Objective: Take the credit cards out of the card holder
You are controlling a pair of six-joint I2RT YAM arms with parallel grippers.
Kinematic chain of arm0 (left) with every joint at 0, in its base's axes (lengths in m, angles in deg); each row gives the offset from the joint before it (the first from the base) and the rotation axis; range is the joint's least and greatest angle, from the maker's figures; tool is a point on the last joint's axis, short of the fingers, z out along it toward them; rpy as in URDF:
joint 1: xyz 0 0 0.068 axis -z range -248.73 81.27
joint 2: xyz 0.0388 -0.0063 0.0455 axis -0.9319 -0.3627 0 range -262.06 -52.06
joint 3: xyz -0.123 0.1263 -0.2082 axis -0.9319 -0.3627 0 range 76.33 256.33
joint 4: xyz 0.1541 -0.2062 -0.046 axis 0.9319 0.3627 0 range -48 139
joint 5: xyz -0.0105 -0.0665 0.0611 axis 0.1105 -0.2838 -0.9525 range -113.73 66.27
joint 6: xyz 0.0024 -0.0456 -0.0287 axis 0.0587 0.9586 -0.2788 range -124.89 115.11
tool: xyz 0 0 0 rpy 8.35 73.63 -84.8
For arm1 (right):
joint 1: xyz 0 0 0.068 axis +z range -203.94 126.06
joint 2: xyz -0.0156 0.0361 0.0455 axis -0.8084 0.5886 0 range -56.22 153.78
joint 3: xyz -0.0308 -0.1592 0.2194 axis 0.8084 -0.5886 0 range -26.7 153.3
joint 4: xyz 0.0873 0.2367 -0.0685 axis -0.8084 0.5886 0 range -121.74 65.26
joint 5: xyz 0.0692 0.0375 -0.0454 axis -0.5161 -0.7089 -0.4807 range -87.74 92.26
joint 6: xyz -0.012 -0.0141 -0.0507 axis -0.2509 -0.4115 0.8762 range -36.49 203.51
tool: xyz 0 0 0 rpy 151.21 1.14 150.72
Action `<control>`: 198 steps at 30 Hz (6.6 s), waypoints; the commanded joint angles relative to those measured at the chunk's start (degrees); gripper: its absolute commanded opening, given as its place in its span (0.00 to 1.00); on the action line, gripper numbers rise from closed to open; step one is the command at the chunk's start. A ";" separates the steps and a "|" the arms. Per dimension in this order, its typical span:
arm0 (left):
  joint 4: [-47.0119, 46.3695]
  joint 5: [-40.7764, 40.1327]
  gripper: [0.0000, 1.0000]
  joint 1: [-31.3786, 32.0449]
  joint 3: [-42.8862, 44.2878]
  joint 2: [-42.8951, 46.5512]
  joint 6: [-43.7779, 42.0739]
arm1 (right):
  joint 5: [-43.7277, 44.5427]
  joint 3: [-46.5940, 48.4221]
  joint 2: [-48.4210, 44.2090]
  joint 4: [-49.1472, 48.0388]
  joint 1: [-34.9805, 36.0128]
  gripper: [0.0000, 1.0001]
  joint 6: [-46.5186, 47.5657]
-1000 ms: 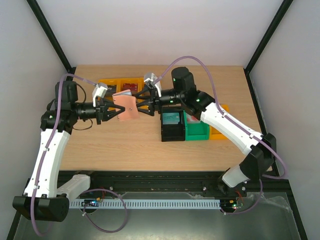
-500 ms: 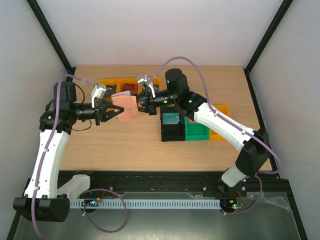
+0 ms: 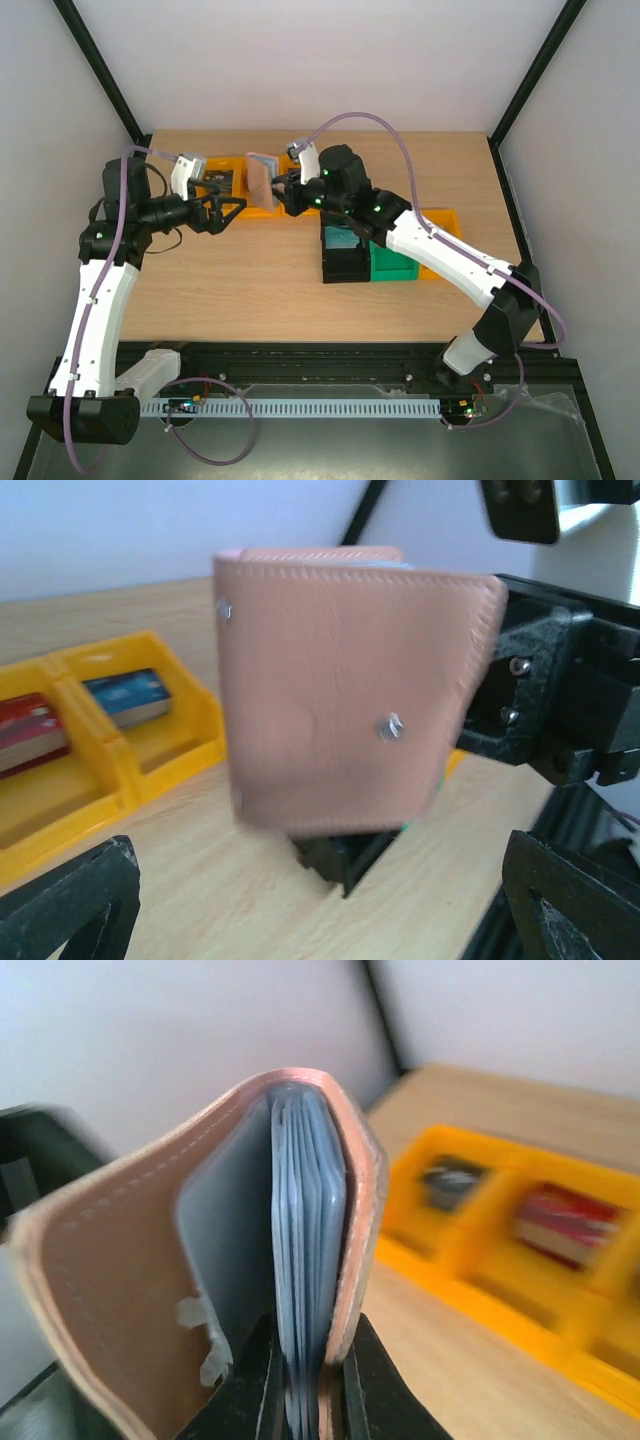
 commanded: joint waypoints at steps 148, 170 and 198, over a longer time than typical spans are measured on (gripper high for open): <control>-10.57 6.39 0.35 -2.63 -7.46 0.77 10.74 | 10.43 5.13 4.12 8.83 3.70 0.02 2.19; -11.64 11.68 0.40 -3.13 -9.29 1.58 11.07 | -24.58 -0.28 -1.00 -7.17 2.69 0.02 1.84; -10.91 31.21 0.02 -8.22 -3.78 1.55 14.03 | -28.76 -2.81 3.35 -22.17 -1.71 0.04 -8.34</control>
